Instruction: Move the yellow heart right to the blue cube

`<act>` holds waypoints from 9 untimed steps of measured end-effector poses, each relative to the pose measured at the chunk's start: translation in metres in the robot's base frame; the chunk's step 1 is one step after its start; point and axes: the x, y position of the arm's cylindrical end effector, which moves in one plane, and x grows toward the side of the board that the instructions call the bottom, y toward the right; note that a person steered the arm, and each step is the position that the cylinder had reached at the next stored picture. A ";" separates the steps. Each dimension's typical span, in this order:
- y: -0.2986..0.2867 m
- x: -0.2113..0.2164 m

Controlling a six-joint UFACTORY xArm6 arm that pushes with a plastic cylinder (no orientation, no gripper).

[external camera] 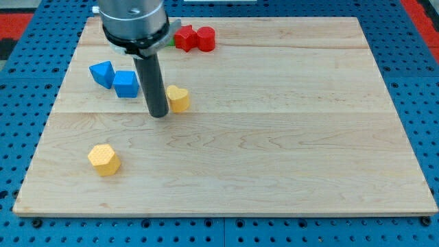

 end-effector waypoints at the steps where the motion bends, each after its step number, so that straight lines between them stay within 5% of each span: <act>1: 0.025 0.035; 3: -0.008 0.117; 5: -0.102 0.081; 9: -0.166 0.102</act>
